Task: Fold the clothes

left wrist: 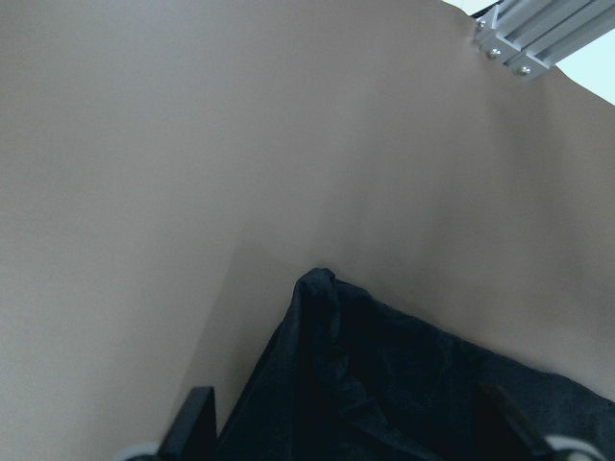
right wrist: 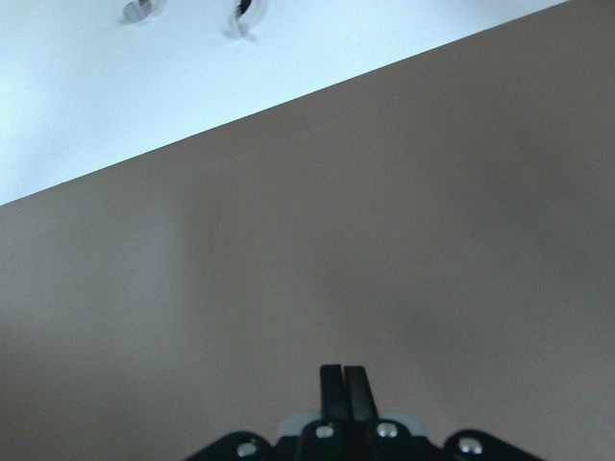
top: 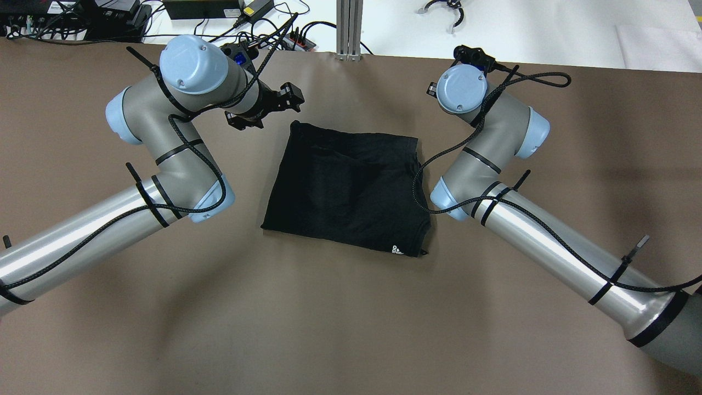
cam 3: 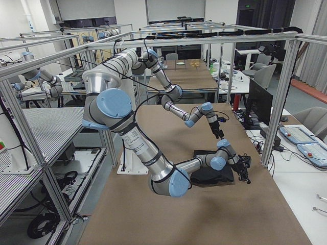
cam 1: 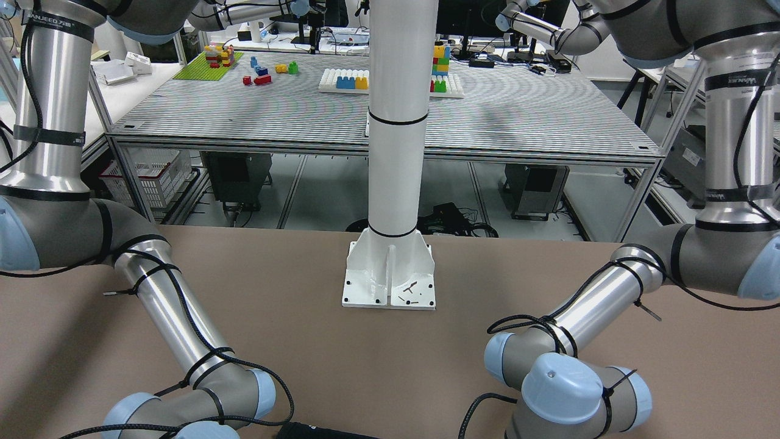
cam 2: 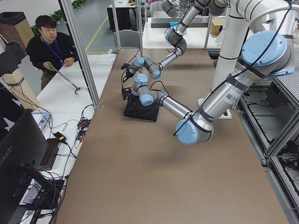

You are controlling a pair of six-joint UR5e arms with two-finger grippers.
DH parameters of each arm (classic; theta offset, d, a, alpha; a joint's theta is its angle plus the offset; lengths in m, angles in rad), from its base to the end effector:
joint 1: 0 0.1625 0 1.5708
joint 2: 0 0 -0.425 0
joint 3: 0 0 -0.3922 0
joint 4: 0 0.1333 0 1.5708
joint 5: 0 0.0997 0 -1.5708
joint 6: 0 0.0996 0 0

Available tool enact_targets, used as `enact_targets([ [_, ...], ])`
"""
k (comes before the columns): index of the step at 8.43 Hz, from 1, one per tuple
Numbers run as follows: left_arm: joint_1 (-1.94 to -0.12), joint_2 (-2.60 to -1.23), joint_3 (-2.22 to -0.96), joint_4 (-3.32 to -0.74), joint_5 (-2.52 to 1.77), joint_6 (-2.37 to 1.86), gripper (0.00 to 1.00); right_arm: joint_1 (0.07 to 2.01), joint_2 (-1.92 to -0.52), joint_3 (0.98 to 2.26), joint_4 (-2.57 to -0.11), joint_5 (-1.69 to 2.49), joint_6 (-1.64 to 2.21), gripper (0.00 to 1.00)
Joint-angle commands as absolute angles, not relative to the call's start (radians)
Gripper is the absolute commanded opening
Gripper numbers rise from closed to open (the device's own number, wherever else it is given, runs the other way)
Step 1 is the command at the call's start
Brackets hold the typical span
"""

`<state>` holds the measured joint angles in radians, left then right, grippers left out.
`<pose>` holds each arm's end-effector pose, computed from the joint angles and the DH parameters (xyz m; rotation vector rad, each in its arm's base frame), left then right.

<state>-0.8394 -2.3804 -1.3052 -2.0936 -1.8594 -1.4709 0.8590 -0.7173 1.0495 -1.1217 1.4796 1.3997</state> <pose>0.4395 -0.6469 0.2115 0.2497 1.0744 -0.5104 -0.4354 -0.7227 0.3142 0.4696 -0.6504 0.6871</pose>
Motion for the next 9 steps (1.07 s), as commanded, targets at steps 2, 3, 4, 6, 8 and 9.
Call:
enact_targets([
  [2, -0.860, -2.361, -1.322, -2.089, -1.861, -1.460, 0.94, 0.880, -0.855, 1.202, -1.132, 1.514, 1.060, 0.94],
  [3, -0.912, -2.288, -1.356, -2.085, -1.873, -1.372, 0.94, 0.940, -0.950, 1.259, -1.144, 1.566, 0.875, 0.94],
  [4, -0.966, -2.184, -1.406, -2.079, -1.871, -1.223, 0.94, 1.001, -1.050, 1.314, -1.147, 1.627, 0.703, 0.94],
  [6, -1.148, -2.027, -1.442, -2.077, -1.937, -0.968, 0.94, 1.137, -1.210, 1.400, -1.146, 1.635, 0.413, 0.95],
  [8, -1.337, -1.896, -1.427, -2.075, -1.930, -0.585, 0.94, 1.299, -1.342, 1.489, -1.146, 1.635, 0.156, 0.95],
  [9, -1.444, -1.844, -1.421, -2.074, -1.927, -0.408, 0.94, 1.393, -1.392, 1.508, -1.146, 1.635, 0.055, 0.94],
])
